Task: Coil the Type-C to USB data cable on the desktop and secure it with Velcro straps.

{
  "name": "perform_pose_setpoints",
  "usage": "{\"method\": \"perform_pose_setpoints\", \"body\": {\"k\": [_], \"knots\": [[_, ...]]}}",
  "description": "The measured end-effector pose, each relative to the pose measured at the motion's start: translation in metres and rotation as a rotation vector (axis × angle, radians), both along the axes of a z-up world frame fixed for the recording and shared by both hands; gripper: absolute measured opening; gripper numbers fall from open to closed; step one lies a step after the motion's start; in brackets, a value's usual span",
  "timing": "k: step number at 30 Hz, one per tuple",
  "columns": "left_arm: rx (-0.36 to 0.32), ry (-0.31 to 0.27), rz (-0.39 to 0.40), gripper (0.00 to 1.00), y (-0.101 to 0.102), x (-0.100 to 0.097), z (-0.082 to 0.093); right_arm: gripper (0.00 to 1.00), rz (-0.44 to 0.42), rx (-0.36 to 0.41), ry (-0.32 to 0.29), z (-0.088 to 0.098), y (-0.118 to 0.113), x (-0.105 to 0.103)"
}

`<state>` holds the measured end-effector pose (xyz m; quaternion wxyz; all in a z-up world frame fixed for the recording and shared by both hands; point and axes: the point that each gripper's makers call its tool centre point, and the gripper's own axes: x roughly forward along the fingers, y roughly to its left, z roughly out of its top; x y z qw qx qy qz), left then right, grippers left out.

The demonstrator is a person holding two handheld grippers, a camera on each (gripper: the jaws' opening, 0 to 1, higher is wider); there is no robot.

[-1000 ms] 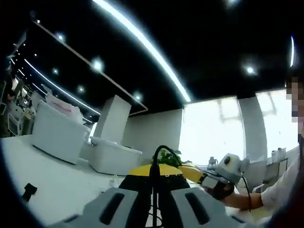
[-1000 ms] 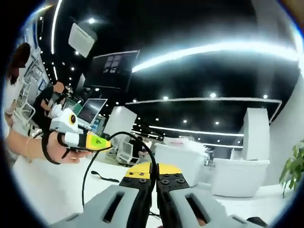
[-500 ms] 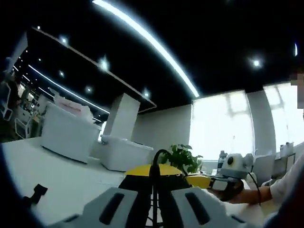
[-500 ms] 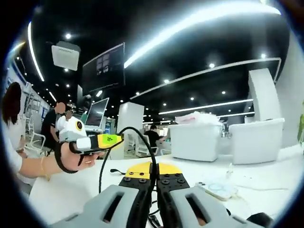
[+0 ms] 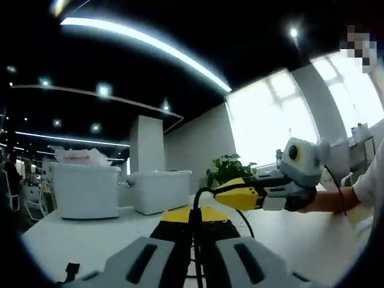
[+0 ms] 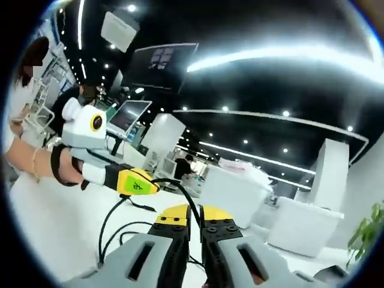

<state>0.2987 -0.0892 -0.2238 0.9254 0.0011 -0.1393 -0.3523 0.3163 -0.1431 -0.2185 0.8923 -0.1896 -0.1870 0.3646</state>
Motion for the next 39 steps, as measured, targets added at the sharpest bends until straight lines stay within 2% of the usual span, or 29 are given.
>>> {"method": "perform_pose_setpoints", "body": {"k": [3, 6, 9, 11, 13, 16, 18, 22, 24, 25, 26, 29, 31, 32, 34, 36, 39], "knots": [[0.001, 0.001, 0.001, 0.05, -0.001, 0.001, -0.002, 0.03, -0.003, -0.030, 0.020, -0.006, 0.000, 0.002], [0.043, -0.035, 0.027, 0.06, -0.003, 0.004, -0.005, 0.02, -0.008, -0.028, 0.024, -0.007, -0.003, 0.003], [0.079, -0.040, 0.045, 0.10, -0.004, 0.006, -0.009, 0.02, -0.031, 0.003, 0.031, -0.004, -0.012, 0.007], [0.087, -0.033, 0.050, 0.11, -0.003, 0.009, -0.011, 0.02, -0.025, 0.067, 0.076, -0.002, -0.020, 0.009], [0.085, -0.023, 0.047, 0.11, -0.002, 0.010, -0.013, 0.02, -0.026, 0.096, 0.107, -0.002, -0.027, 0.013], [0.089, -0.019, 0.024, 0.05, -0.006, 0.008, -0.015, 0.02, -0.020, 0.127, 0.150, -0.006, -0.031, 0.016], [0.106, -0.025, 0.032, 0.05, -0.006, 0.008, -0.016, 0.02, -0.005, 0.146, 0.177, -0.008, -0.030, 0.016], [0.114, -0.023, 0.060, 0.04, 0.000, 0.010, -0.016, 0.02, 0.011, 0.147, 0.195, -0.011, -0.026, 0.014], [0.102, -0.020, 0.067, 0.04, 0.005, 0.012, -0.014, 0.03, 0.018, 0.140, 0.176, -0.010, -0.024, 0.011], [0.095, -0.018, 0.067, 0.04, 0.007, 0.013, -0.014, 0.04, 0.040, 0.163, 0.159, -0.004, -0.024, 0.009], [0.090, -0.018, 0.068, 0.04, 0.007, 0.012, -0.013, 0.04, 0.068, 0.208, 0.173, 0.003, -0.025, 0.007], [0.105, -0.024, 0.105, 0.04, 0.012, 0.015, -0.012, 0.04, 0.118, 0.410, 0.247, 0.027, -0.047, 0.009], [0.085, -0.017, 0.094, 0.04, 0.012, 0.014, -0.011, 0.04, 0.088, 0.437, 0.231, 0.033, -0.062, 0.016], [0.081, -0.015, 0.090, 0.04, 0.012, 0.014, -0.011, 0.04, 0.028, 0.421, 0.216, 0.030, -0.074, 0.024], [0.082, -0.016, 0.091, 0.04, 0.011, 0.013, -0.011, 0.05, -0.021, 0.376, 0.219, 0.019, -0.080, 0.035], [0.090, -0.028, 0.094, 0.04, 0.009, 0.012, -0.011, 0.10, -0.064, 0.296, 0.289, -0.011, -0.076, 0.052], [0.095, -0.041, 0.093, 0.04, 0.007, 0.010, -0.009, 0.17, -0.022, 0.247, 0.438, -0.050, -0.055, 0.062]]}}
